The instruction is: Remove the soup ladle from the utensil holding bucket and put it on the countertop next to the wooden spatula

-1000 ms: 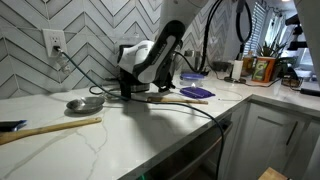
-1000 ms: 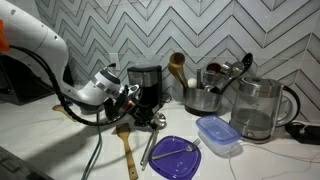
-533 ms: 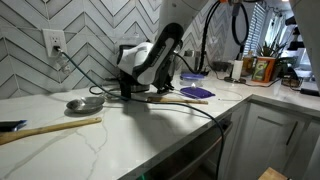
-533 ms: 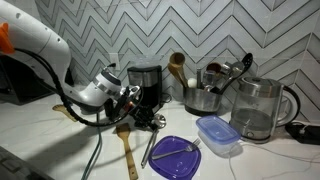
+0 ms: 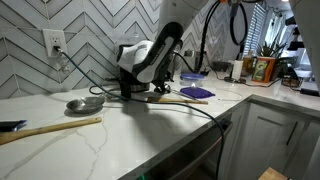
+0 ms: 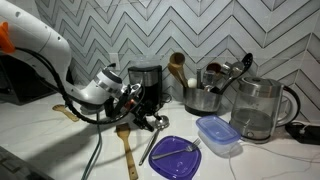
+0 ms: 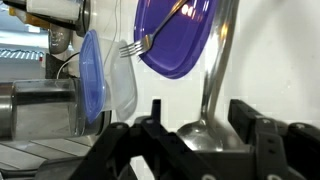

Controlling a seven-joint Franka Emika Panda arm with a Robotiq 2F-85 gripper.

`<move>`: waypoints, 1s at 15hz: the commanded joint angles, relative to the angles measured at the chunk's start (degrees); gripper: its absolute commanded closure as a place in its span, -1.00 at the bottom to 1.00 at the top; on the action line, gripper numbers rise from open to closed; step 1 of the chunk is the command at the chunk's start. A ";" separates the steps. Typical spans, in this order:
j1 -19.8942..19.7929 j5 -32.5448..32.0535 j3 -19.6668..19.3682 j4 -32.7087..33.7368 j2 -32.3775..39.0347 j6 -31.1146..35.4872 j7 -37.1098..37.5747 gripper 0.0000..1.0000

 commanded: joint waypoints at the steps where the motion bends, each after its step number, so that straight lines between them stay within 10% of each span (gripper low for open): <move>1: -2.35 3.75 1.24 -1.87 -4.37 3.75 -3.72 -0.99; 15: -8.63 41.25 -1.14 -7.77 -27.99 11.75 -33.55 -1.00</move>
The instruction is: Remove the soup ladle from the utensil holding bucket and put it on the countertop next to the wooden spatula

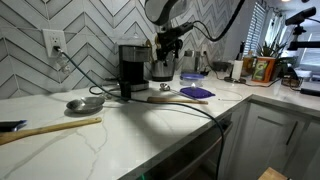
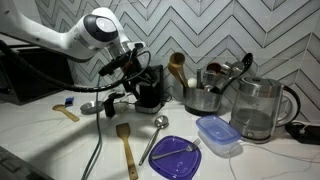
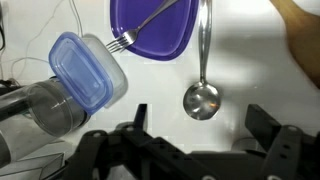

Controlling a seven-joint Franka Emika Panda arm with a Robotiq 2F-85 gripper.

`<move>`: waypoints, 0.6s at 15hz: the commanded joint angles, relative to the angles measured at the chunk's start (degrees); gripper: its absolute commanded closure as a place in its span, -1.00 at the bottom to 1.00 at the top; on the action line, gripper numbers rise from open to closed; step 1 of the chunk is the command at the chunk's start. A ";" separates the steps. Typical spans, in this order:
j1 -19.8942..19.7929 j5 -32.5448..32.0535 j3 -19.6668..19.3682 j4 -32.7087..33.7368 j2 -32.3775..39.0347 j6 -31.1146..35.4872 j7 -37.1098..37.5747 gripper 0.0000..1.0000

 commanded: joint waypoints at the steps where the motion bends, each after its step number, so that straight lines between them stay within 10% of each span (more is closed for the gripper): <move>1: -0.44 7.47 -0.64 -3.83 -5.45 -0.09 -9.24 -1.00; 9: -0.18 10.69 -1.20 -3.33 -7.06 -0.75 -16.53 -1.00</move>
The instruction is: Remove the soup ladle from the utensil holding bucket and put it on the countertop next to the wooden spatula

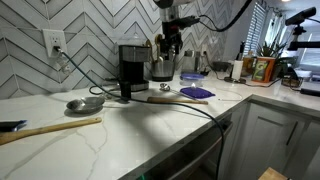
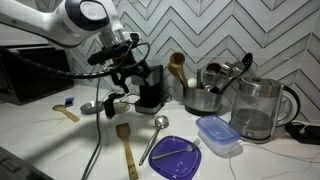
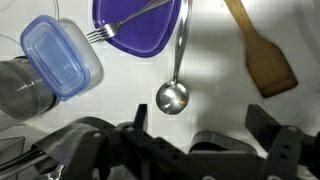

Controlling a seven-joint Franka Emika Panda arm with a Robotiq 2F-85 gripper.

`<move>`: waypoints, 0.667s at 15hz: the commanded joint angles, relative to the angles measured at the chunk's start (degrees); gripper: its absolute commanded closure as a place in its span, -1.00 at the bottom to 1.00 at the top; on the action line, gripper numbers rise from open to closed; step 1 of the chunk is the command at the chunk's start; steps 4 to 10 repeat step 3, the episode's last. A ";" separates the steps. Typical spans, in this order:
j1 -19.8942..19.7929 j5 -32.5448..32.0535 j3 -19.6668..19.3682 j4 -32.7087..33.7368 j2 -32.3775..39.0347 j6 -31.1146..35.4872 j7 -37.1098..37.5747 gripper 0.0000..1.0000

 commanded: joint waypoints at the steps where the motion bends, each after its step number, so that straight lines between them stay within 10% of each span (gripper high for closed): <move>1: 0.07 0.07 -0.11 -0.11 -0.17 -0.17 -0.23 -1.00; 10: 0.07 0.09 -0.12 -0.28 -0.25 -0.13 -0.32 -1.00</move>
